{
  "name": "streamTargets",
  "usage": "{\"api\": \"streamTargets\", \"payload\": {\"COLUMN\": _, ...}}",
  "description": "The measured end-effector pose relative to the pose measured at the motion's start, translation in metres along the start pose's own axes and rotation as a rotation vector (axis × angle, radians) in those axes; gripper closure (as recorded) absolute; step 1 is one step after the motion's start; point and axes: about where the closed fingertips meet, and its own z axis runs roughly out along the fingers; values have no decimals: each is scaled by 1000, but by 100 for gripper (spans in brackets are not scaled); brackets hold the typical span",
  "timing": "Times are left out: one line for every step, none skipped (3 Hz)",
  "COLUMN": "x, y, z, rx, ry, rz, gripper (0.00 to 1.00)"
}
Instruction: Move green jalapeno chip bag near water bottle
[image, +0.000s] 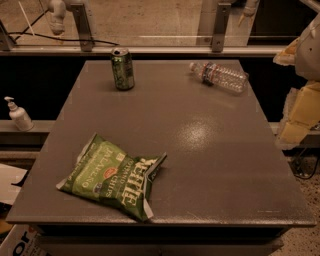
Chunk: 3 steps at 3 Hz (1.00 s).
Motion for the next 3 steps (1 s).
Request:
{"api": "streamTargets", "payload": {"x": 0, "y": 0, "z": 0, "rx": 0, "ry": 0, "rz": 0, "gripper": 0}}
{"api": "streamTargets", "payload": {"x": -4, "y": 7, "z": 6, "rx": -7, "ry": -62, "rz": 3, "gripper": 0}}
{"api": "streamTargets", "payload": {"x": -19, "y": 23, "z": 20, "rx": -42, "ry": -184, "rz": 21, "gripper": 0}}
